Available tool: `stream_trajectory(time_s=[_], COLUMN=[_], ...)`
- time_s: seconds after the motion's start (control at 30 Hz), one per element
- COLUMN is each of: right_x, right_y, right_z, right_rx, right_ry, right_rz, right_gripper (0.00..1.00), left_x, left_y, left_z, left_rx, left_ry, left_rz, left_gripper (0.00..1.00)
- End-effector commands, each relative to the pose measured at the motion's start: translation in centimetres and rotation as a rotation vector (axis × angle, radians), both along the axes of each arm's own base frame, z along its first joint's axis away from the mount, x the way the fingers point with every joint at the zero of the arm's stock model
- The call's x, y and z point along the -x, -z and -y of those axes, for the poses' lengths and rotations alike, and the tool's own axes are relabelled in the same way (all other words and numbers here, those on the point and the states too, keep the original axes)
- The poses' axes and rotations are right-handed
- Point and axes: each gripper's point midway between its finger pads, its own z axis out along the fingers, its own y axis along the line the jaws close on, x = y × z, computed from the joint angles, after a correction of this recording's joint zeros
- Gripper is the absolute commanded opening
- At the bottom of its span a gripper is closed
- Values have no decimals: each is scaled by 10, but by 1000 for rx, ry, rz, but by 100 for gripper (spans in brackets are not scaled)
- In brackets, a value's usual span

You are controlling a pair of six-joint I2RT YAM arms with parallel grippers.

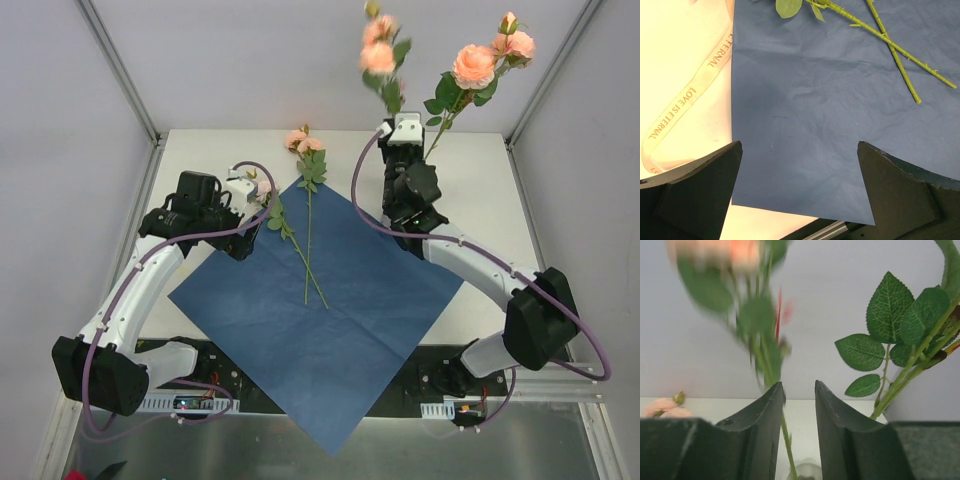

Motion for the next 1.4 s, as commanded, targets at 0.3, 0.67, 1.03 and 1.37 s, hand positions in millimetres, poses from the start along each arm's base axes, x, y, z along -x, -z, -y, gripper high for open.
stream_trajectory(time_s=[0.3,0.67,1.03,1.37], right_x=[82,74,92,72], right_y=[-57,88,228,312], right_z=[-38,-187,-262,-270], right_rx=[-150,0,62,113], right_ry=[-137,-573,-835,-781], right_rz=[112,-532,-1000,-1218], right_gripper=[50,66,64,64], left_x=[2,-5,-17,-12], left_y=[-14,-10,6,13], left_z=[-1,-17,-48,-45], left_rx=[16,-41,-86,-53], left_ry=[10,-90,-234,-210], left_rz=[53,52,-13,-38], left_gripper=[99,99,99,99])
